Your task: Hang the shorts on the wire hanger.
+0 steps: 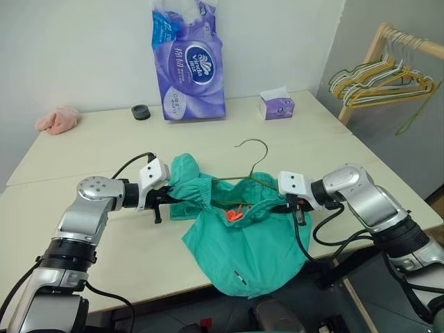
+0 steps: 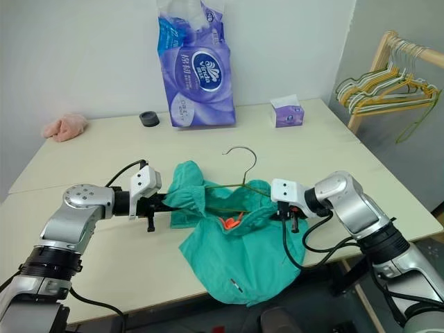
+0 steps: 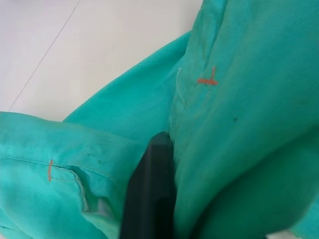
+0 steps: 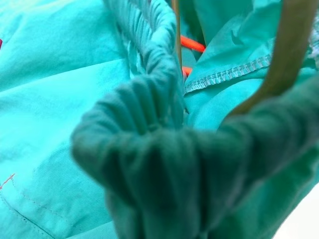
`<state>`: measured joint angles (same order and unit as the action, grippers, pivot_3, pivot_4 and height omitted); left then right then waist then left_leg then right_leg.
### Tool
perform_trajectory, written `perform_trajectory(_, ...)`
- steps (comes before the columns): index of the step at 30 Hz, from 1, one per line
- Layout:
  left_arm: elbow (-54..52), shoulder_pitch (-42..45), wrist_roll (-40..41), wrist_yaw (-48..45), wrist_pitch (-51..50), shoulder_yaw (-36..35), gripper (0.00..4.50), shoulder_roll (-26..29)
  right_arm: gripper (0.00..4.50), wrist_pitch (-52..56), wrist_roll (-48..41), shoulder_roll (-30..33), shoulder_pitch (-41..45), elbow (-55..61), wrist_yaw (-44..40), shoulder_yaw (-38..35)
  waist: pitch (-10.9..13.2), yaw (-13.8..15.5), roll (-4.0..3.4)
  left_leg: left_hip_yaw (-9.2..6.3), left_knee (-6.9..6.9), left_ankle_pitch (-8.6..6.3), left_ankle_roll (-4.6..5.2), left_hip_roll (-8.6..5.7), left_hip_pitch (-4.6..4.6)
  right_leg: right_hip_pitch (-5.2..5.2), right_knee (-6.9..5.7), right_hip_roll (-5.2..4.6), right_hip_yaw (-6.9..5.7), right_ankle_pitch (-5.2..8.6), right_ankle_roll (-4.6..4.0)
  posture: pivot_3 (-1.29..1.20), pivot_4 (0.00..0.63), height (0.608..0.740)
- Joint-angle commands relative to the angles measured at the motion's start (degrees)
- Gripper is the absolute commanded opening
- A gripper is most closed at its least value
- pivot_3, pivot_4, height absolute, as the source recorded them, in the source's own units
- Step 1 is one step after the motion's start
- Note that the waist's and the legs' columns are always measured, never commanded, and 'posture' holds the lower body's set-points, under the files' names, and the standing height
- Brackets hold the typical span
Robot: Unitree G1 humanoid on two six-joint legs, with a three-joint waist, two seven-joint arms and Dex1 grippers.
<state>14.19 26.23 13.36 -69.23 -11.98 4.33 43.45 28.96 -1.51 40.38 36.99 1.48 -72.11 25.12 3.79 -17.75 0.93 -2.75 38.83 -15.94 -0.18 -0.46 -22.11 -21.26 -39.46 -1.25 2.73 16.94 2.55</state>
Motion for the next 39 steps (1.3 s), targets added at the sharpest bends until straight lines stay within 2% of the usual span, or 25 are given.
perform_trajectory(1, 0.72, 1.22, -0.64, 2.24, 1.33, -2.13, 0.02, 0.15, 0.0, 0.32, -1.79, 2.32, -0.76, 3.03, -1.07, -3.2, 0.0, 0.08, 0.0, 0.0, 0.0, 0.0, 0.0, 0.0, 0.0, 0.0, 0.0, -0.01, 0.0, 0.0, 0.0, -0.33, 0.018, 0.74)
perform_trajectory(11, 2.13, 0.7, -1.79, 4.14, 3.7, -1.86, 0.02, 0.47, 0.0, 3.03, -4.39, 6.27, -4.41, 7.76, -1.46, -4.62, 0.0, 0.08, 0.0, 0.0, 0.0, 0.0, 0.0, 0.0, -0.01, 0.0, 0.01, -0.01, -0.01, 0.0, 0.0, -0.34, 0.017, 0.74)
perform_trajectory(24, -1.73, -2.61, -1.94, 4.34, 5.39, -0.9, 0.02, -0.86, 0.0, 6.28, -6.76, 5.59, -4.09, 8.85, -0.39, -5.27, 0.0, 0.08, -0.01, -0.02, 0.0, 0.0, 0.0, 0.0, -0.01, 0.0, 0.01, -0.01, -0.02, 0.01, -0.01, -0.34, 0.016, 0.74)
perform_trajectory(28, -1.6, -2.44, -2.17, 6.02, 6.26, -1.71, 0.91, -1.37, 0.0, 6.63, -7.2, 5.46, -3.54, 8.28, -0.12, -5.37, 0.0, 0.12, 0.0, -0.01, 0.0, 0.0, 0.0, 0.0, -0.02, 0.0, 0.02, -0.01, -0.01, 0.01, 0.0, -0.34, 0.016, 0.74)
perform_trajectory(36, -0.64, -3.27, -3.88, 10.94, 11.52, -2.45, 3.31, -2.86, 0.0, 7.13, -7.82, 4.68, -3.32, 7.98, 0.59, -5.72, 0.0, 0.12, 0.0, -0.01, 0.0, 0.0, 0.0, 0.0, -0.02, 0.01, 0.02, -0.01, -0.02, 0.01, -0.01, -0.33, 0.013, 0.74)
perform_trajectory(39, -0.13, -3.62, -2.8, 13.05, 11.36, -4.42, 3.31, -3.13, 0.0, 7.68, -8.05, 4.23, -3.43, 8.06, 0.96, -6.08, 0.0, 0.12, 0.0, -0.02, 0.0, 0.0, 0.0, 0.0, -0.02, 0.0, 0.01, -0.01, -0.02, 0.01, 0.0, -0.33, 0.015, 0.74)
